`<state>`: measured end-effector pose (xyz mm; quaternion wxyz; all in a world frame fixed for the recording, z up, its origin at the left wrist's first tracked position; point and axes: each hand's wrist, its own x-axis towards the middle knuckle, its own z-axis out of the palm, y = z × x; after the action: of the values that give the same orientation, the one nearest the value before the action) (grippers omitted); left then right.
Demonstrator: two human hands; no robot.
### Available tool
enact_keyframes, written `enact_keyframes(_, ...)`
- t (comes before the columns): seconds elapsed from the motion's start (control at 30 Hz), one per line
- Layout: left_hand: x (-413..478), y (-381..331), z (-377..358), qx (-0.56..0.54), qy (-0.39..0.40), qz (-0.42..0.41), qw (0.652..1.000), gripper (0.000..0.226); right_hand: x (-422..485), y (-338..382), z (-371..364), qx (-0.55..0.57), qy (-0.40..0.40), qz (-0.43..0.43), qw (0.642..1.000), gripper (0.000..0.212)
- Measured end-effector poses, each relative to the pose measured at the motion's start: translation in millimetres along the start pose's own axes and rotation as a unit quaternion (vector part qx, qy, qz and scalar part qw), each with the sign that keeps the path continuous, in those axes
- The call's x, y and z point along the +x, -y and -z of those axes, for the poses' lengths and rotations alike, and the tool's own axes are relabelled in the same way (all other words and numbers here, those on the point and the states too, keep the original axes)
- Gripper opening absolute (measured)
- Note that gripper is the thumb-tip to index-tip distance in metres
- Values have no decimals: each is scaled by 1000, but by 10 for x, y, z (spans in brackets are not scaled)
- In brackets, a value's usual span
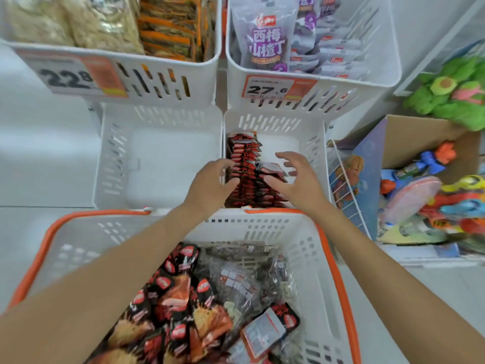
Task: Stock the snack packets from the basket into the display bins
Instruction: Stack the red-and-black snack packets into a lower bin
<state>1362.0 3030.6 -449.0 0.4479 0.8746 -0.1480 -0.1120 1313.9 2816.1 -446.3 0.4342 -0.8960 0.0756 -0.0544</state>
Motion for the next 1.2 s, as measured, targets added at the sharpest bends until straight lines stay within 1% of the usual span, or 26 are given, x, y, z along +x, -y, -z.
enact_keyframes(0.07,-254,-30,128,7,5,-28,1000,35,-366,320,-124,-7,-3,42,999,46)
enact_keyframes(0.1,-398,-8,209,3,3,-36,999,32,-563,465,-203,-9,18,49,999,43)
enact_keyframes(0.13,-552,34,297,-5,0,-36,999,30,-753,551,-307,-11,56,40,998,40)
enact_keyframes(0.2,-889,179,492,-25,-2,-17,1000,29,-1096,612,-568,-18,169,-8,985,40)
enact_keyframes(0.27,-1232,383,672,-29,-6,13,999,29,-1355,522,-908,-34,271,-71,959,55)
enact_keyframes(0.33,-1540,593,830,-17,-4,51,999,30,-1531,445,-1277,-21,317,-149,936,85)
enact_keyframes(0.37,-1671,683,898,-16,-3,72,997,30,-1586,441,-1458,8,309,-195,931,97)
enact_keyframes(0.4,-1782,761,956,-15,-6,92,996,30,-1612,441,-1639,33,283,-239,928,104)
enact_keyframes(0.43,-1878,820,1010,-19,-9,109,994,30,-1626,466,-1804,36,247,-268,931,104)
enact_keyframes(0.47,-1962,872,1056,-28,-15,123,992,29,-1612,467,-1944,20,212,-278,937,96)
enact_keyframes(0.53,-2093,963,1146,-50,-25,140,989,27,-1576,505,-2081,-10,174,-262,949,60)
enact_keyframes(0.57,-2147,997,1184,-58,-29,147,987,26,-1564,512,-2085,-15,168,-251,953,40)
enact_keyframes(0.6,-2186,1036,1209,-66,-33,153,985,25,-1553,490,-2056,-17,169,-243,955,25)
enact_keyframes(0.63,-2219,1061,1227,-70,-34,158,984,25,-1546,488,-1993,-23,176,-238,955,18)
enact_keyframes(0.7,-2260,1086,1227,-79,-37,165,983,25,-1517,452,-1862,-34,180,-234,955,13)
enact_keyframes(0.73,-2271,1084,1212,-80,-38,162,983,25,-1493,435,-1802,-21,167,-233,958,12)
enact_keyframes(0.83,-2261,1013,1172,-107,-52,160,980,25,-1469,610,-1571,53,72,-212,973,9)
enact_keyframes(0.87,-2242,967,1157,-124,-51,161,978,31,-1470,693,-1507,75,61,-199,975,9)
enact_keyframes(0.9,-2223,902,1139,-147,-34,165,975,41,-1478,799,-1444,110,75,-188,973,9)
enact_keyframes(0.93,-2195,842,1108,-183,2,173,968,50,-1490,896,-1404,154,112,-178,965,10)
enact_keyframes(0.97,-2174,791,1062,-222,46,181,957,50,-1521,1002,-1363,184,165,-171,954,12)
enact_keyframes(1.0,-2156,780,1005,-259,77,186,945,41,-1545,1034,-1351,181,219,-160,945,15)
enact_keyframes(1.03,-2153,789,965,-268,87,191,940,29,-1557,1030,-1343,145,263,-144,943,22)
enact_keyframes(1.07,-2160,821,939,-252,77,191,946,19,-1564,961,-1355,85,294,-134,943,33)
enact_keyframes(1.13,-2171,920,921,-215,59,198,955,8,-1596,730,-1424,-24,321,-142,936,63)
enact_keyframes(1.2,-2183,963,946,-214,35,223,950,12,-1687,501,-1570,-60,315,-189,928,87)
